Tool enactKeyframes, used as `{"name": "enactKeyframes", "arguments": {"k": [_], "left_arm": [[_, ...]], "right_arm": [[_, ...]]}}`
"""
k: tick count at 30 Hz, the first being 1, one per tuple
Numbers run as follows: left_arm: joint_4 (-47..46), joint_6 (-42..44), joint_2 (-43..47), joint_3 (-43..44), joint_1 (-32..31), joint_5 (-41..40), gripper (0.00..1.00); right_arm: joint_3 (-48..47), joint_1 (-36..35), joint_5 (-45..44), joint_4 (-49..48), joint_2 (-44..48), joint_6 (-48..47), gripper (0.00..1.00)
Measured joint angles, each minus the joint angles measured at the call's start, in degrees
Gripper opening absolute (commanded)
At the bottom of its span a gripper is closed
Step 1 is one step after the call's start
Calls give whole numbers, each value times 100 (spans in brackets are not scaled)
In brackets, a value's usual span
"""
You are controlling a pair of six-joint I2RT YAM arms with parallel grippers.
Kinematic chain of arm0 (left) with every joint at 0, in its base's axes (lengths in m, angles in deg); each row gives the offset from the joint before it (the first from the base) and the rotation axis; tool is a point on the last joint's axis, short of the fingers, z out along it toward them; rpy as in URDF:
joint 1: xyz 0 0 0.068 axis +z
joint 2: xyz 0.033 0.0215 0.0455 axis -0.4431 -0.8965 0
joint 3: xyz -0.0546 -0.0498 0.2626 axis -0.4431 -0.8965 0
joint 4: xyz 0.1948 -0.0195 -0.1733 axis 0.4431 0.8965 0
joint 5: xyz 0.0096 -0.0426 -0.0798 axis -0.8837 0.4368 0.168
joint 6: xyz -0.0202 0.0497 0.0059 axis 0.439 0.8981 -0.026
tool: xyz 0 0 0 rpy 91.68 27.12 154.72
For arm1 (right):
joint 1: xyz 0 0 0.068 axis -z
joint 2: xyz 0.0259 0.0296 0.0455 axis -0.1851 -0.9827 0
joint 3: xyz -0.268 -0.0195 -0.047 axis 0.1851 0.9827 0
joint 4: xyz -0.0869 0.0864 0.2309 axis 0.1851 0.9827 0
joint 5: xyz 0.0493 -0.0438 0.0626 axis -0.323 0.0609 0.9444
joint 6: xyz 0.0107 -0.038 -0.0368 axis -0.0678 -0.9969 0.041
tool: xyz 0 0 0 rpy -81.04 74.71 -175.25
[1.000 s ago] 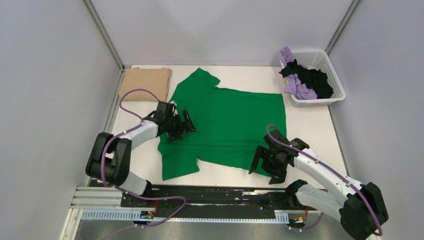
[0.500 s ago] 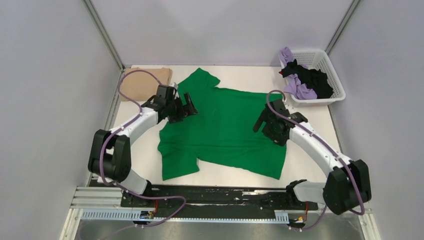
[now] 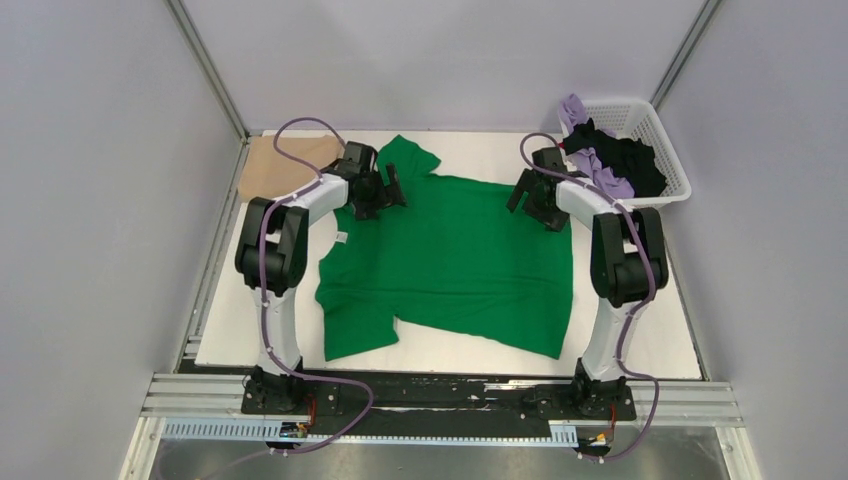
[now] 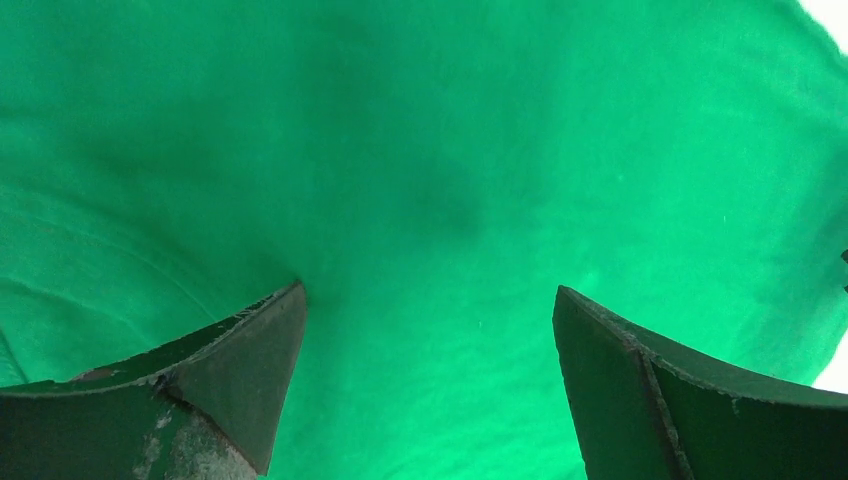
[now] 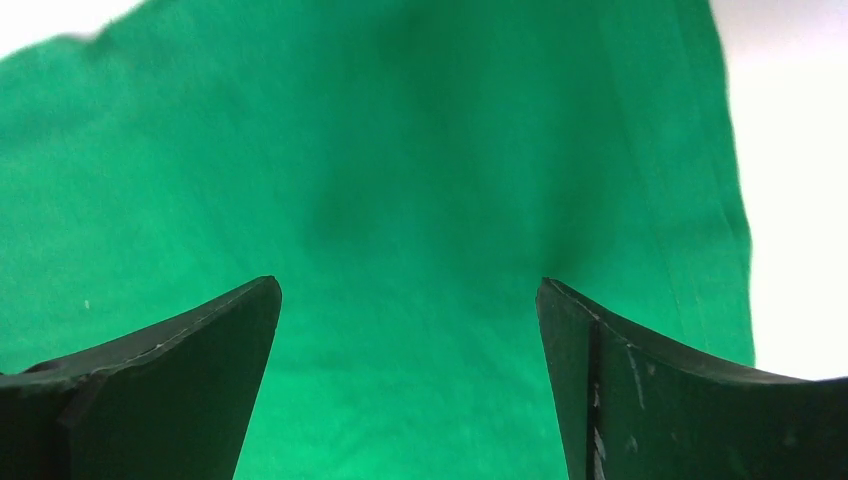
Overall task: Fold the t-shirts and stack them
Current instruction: Flatten out the tshirt
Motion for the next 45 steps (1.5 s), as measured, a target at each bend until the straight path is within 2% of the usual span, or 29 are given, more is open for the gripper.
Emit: {"name": "enactKeyframes", "arguments": {"k": [6,19,27,31,35,41,45], "left_arm": [[46,-31,-402,588,90,-103,100],[72,-348,-964,1399,240,-94,100],[50,-245,-1014,1523,278,11,100],[151,-76,-407,874,195,-22,100],[247,83,710,20,7,-221,100],[516,153,2782,-1360,-741,-863,100],[1069,81,3709,-2203,-1117,-1303,100]], "right_arm": [[-887,74,83,-151,-866,-317,100],[-2264,426,496,-212,-1790,-455,100],[-2153,444,660,-254,-1679,-636,100],[-1486,393,702,-205,-1071,-691,100],[-872,310,702,-256,-295,-726,100],[52,118,645,-424,798,-741,100],[909,33,450,-520,1716,-708,100]]}}
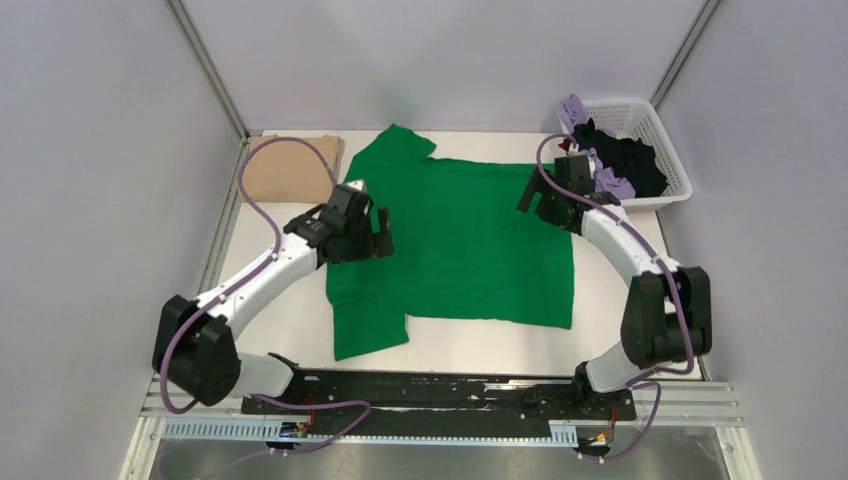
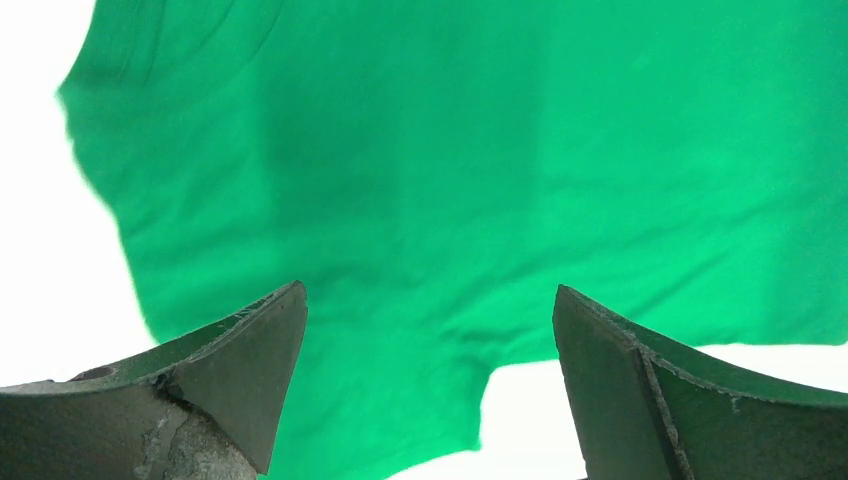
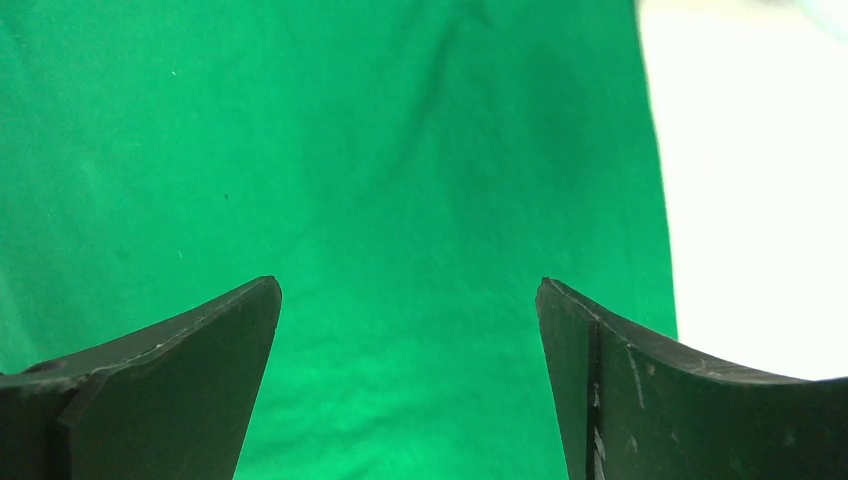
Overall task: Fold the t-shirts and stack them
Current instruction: Flatten out the tshirt, then grab the side of the flattened tshirt closest away from the robot with both arms
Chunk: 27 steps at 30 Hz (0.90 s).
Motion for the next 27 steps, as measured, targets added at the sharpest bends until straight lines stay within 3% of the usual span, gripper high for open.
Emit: {"name": "enactKeyframes", "arguments": {"k": [7,12,15,20,27], "left_arm": [[1530,-654,1226,-1268,-535,-472,100],[2157,-1311,1484,-1967,-1016,-350,99],[2354,-1626,1486,-2245,-1198,-306,96],[2249,-2074,1670,-2612,-1279,-188,81],[1875,-2581,2041,-3230,-1281,-52,67]], "right_arm": [[1572,15,-608,-149,2015,501,100],[2253,59,-1056,-212,3021,907,100],[2409,70,-1220,-267,3230,1016,100],[2428,70,-1311,-323,3211,1047,100],[2428,70,-1309,-385,2929,1047,100]]}}
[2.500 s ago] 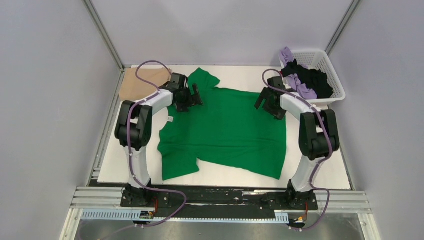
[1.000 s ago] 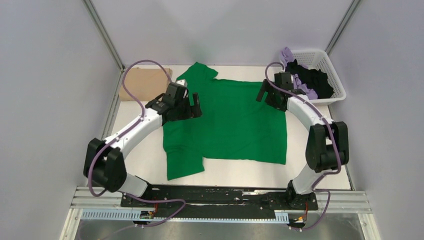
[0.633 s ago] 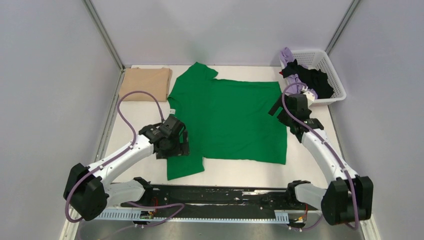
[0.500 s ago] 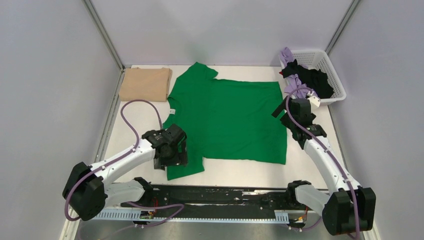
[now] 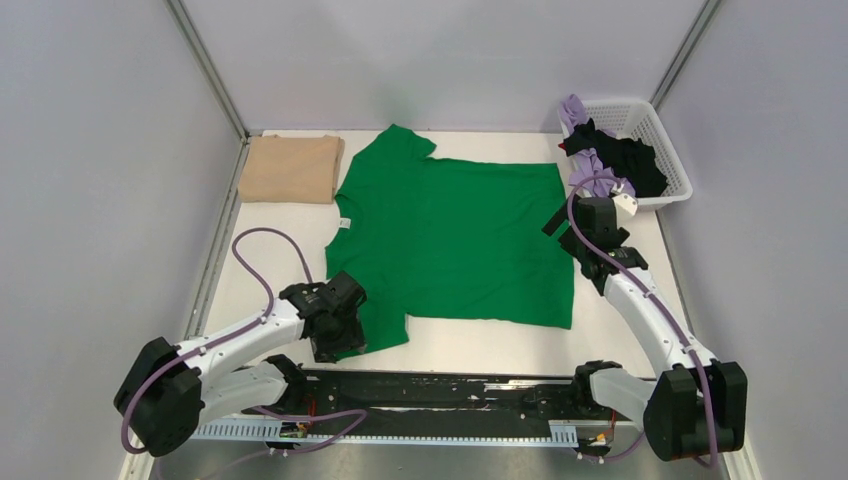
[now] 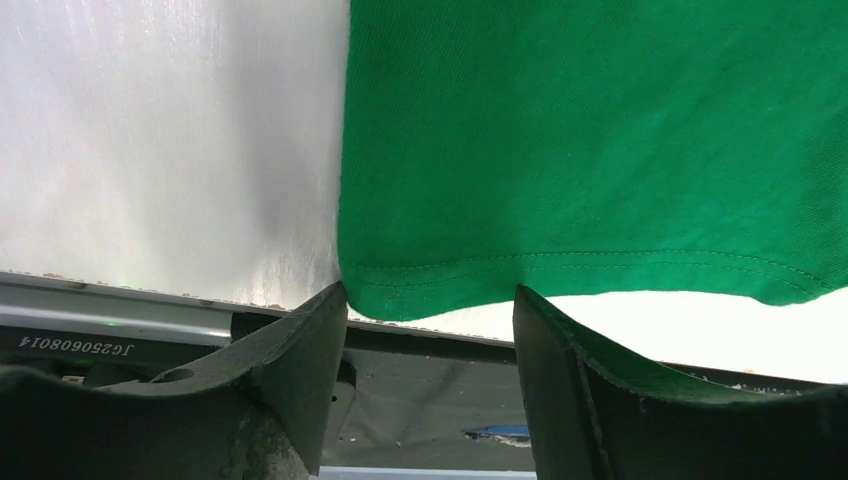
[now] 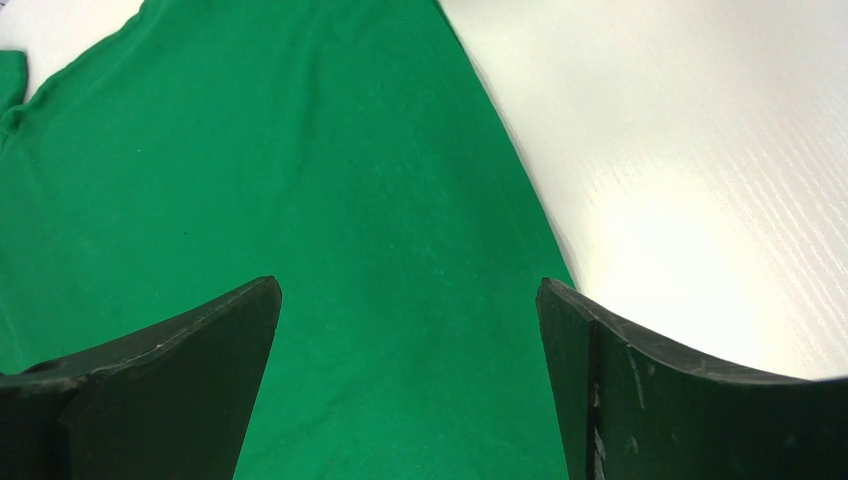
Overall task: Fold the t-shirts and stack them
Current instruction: Grab the side of the flattened tshirt closest away from the robot with both arms
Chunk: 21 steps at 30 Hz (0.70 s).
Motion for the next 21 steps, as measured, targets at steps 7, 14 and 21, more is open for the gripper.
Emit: {"name": "enactKeyframes", "arguments": {"k": [7,14,21], "left_arm": [[-131,-74,-140,-11,0,24,50],[-313,57,-662,247,-2,-70,15],[-459,273,-778,326,-4,-55,0]], "right_arm": [[0,15,-2,-2,-28,0,100],[11,26,-2,13,46,20,100],[271,74,2,815,789,560,100]]}}
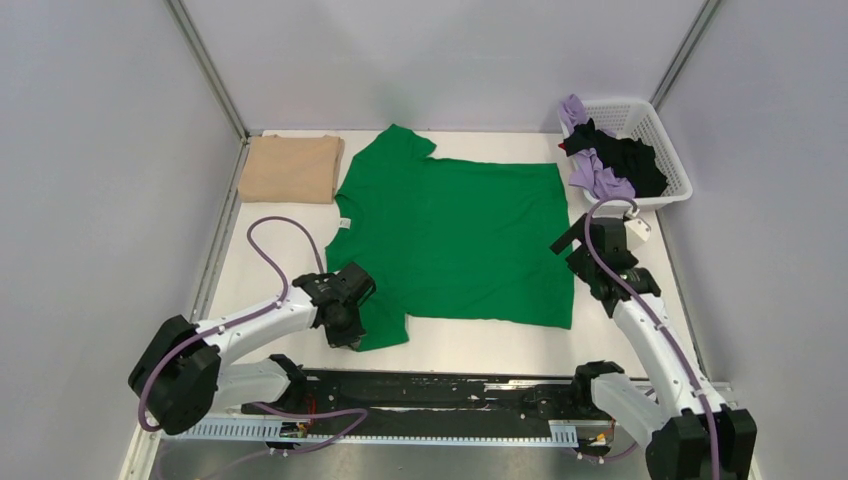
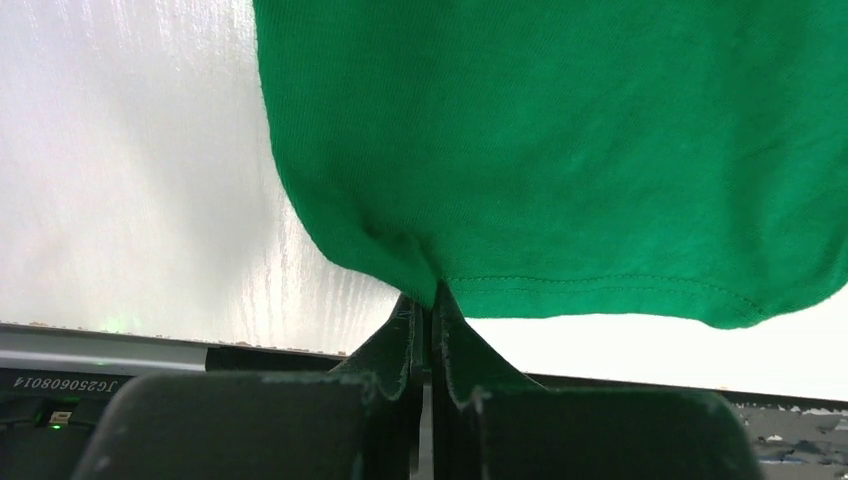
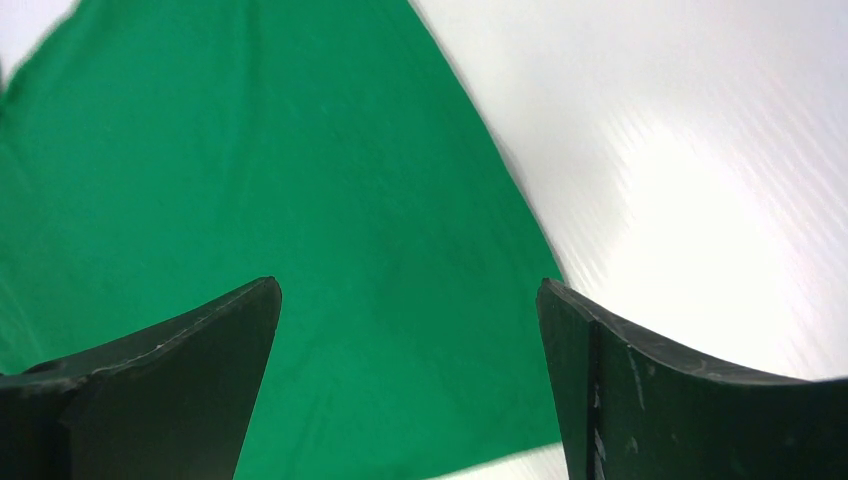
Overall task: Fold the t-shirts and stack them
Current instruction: Grab the side of the flattened tshirt closest away from the robot with both arms
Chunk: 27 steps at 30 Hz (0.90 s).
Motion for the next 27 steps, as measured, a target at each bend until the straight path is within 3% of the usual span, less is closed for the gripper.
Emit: {"name": "enactKeyframes", "arguments": {"k": [3,8,13,24,27], "left_arm": [[33,42,131,0,0,52,0],[328,35,682,-2,-7,291,0],[603,-59,1014,-2,-175,629,0],[1132,-313,1180,-2,-457,811,0],[1176,-367,1187,-2,-490,820,0]], "right_arm": [[319,11,142,540,476,273,100],[855,11,433,1495,1154,903,86],[1084,11,610,1915,1471,1569,82],[1449,11,796,1987,627,2122,68],[1547,11,798,1950,496,2153,61]]}}
